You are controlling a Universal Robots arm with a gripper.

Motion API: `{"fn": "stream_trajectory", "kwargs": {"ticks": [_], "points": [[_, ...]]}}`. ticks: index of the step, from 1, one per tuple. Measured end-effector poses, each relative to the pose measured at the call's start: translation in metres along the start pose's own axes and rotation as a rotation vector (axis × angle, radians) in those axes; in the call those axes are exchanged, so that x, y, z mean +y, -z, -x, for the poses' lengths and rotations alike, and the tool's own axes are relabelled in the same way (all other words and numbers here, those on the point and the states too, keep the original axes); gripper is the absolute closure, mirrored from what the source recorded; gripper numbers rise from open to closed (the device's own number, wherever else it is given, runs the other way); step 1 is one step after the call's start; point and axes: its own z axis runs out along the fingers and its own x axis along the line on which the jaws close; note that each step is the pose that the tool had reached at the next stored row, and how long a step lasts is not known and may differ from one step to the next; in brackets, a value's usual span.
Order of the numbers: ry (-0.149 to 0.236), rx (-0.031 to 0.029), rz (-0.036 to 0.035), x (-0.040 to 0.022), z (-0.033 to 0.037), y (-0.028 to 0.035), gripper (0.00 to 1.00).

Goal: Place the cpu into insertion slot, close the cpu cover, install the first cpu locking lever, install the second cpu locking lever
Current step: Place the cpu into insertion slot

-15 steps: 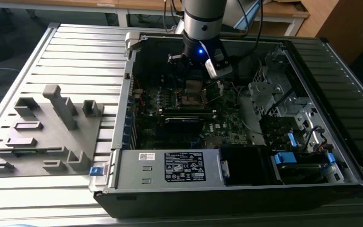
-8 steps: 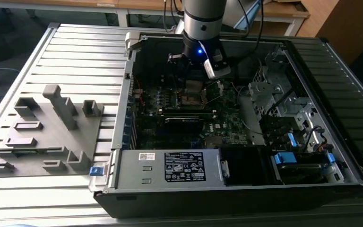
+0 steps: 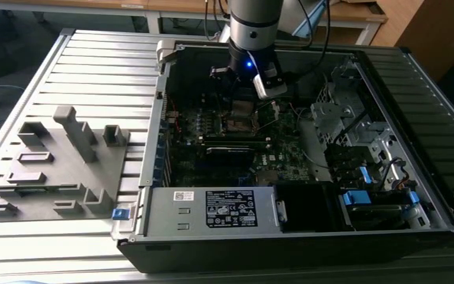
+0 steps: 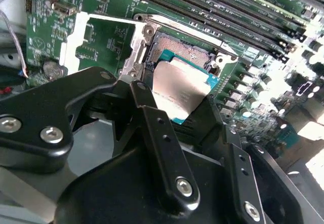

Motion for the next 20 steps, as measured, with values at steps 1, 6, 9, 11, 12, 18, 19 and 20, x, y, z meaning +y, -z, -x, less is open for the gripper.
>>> {"fn": "stream_trajectory", "kwargs": {"ticks": [1, 6, 9, 11, 12, 18, 19, 20], "points": [[-0.018, -0.0015, -0.0007, 0.0, 0.0, -0.0001, 0.46], [-0.109, -0.0091, -0.0038, -0.0001, 0.0, -0.0007, 0.46], [-0.164, -0.0138, -0.0056, -0.0001, 0.0, -0.0011, 0.46], [-0.2, -0.0168, -0.0069, -0.0001, 0.0, -0.0013, 0.46], [-0.217, -0.0183, -0.0075, -0.0001, 0.0, -0.0014, 0.46], [-0.326, -0.0275, -0.0112, -0.0002, 0.0, -0.0021, 0.46], [-0.344, -0.0289, -0.0119, -0.0002, 0.0, -0.0022, 0.46], [-0.362, -0.0305, -0.0124, -0.0002, 0.0, -0.0024, 0.46]]}}
